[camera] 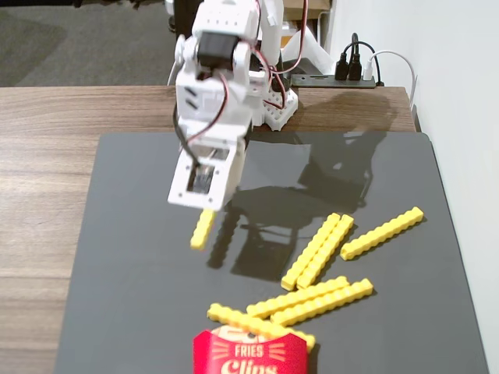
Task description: Grab a fry
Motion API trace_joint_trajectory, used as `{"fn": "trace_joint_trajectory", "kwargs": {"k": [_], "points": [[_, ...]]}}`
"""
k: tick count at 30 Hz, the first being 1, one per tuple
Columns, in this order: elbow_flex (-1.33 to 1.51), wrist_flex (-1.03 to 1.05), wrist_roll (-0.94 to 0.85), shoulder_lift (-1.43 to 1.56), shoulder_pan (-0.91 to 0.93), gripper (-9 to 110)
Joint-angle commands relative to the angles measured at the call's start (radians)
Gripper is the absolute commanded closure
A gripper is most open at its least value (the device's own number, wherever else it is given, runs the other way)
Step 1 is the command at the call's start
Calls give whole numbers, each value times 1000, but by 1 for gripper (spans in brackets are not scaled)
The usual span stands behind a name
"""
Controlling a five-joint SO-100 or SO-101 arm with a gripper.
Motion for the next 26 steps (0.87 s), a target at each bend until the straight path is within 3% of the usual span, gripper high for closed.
{"fn": "trace_joint_trajectory", "kwargs": {"k": [1,17,26], "points": [[-32,81,-61,146,-2,101],[-321,347,-124,209,-57,101],[-310,341,-112,178,-67,101]]}}
